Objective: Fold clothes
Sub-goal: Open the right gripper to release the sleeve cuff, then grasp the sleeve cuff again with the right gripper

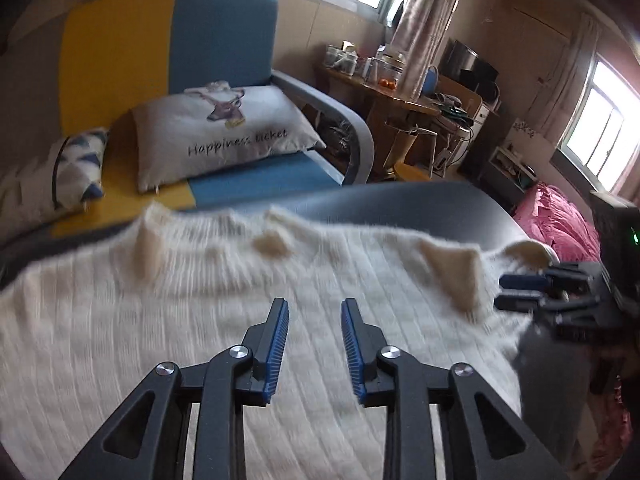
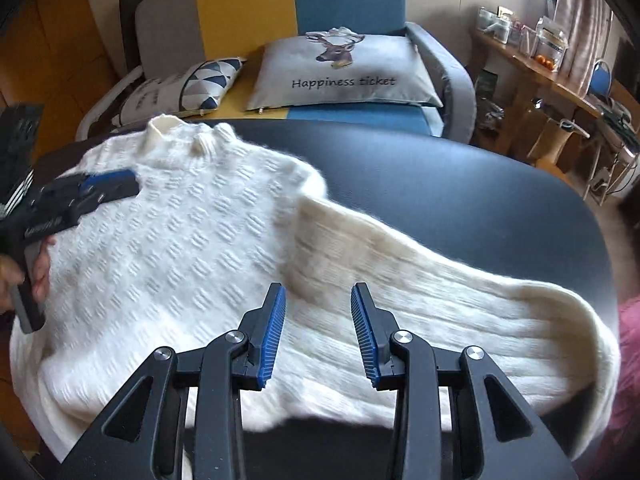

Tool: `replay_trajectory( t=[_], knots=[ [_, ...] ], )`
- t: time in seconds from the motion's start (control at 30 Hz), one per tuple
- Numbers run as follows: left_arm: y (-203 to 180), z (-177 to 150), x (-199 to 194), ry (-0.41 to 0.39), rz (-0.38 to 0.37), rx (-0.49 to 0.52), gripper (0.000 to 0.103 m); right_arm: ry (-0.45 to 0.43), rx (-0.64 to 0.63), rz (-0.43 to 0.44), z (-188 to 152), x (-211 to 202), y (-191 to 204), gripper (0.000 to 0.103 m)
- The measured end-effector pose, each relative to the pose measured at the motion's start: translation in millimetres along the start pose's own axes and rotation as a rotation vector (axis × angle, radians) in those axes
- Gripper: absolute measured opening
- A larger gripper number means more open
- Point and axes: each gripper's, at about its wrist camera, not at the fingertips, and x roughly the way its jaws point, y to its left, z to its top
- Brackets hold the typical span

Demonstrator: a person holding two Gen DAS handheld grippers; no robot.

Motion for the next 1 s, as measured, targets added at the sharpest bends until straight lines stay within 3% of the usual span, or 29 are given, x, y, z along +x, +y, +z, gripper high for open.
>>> replay_trajectory(
  t=[0.07, 0.17, 0.27, 0.3, 0.43, 0.5, 0.63, 0.7, 0.77, 0.87, 1.0],
  knots=[
    [-6.2, 8.9, 12.9, 0.023, 0.032, 0.052, 0.026, -0.002, 0.017, 0.013, 2.5, 1.5, -0.6, 0.037],
    [-0.6, 5.0, 46.1, 0.120, 0.113, 0.089, 0.026, 0.016, 0.068, 0.037, 3.5, 9.5, -10.7, 0.037],
    [10.7, -7.8, 49.4, 0.075, 0.105, 0.056, 0.028, 0.039, 0.117, 0.016, -1.6, 22.0, -26.3, 0.036],
    [12.4, -10.9, 47.3, 0.069, 0.097, 0.041, 0.027, 0.047, 0.133, 0.009, -3.3, 26.2, -31.4, 0.030],
    [10.9, -10.6, 47.0, 0.078, 0.093, 0.041, 0.027, 0.067, 0.179, -0.016, -7.1, 35.8, -44.5, 0.021],
    [3.7, -8.1, 44.7, 0.082, 0.119, 0.072, 0.028, 0.064, 0.160, -0.016, -4.2, 30.7, -38.3, 0.021],
    [8.8, 0.7, 35.8, 0.034, 0.136, 0.071, 0.028, -0.006, 0.052, 0.095, 11.6, 8.1, -3.1, 0.022],
    [14.4, 3.5, 39.9, 0.048, 0.130, 0.056, 0.028, 0.001, -0.033, 0.134, 22.1, 10.4, 19.9, 0.022],
    [17.6, -2.3, 49.6, 0.082, 0.171, 0.089, 0.028, 0.038, -0.053, 0.122, 32.0, 29.4, 28.5, 0.022],
    [22.7, -10.0, 45.5, 0.055, 0.150, 0.083, 0.028, 0.101, 0.022, 0.010, 41.5, 70.0, 13.8, 0.021],
    [25.9, -11.7, 45.2, 0.053, 0.143, 0.067, 0.028, 0.035, 0.176, 0.039, 42.1, 75.0, -11.3, 0.017]
  ],
)
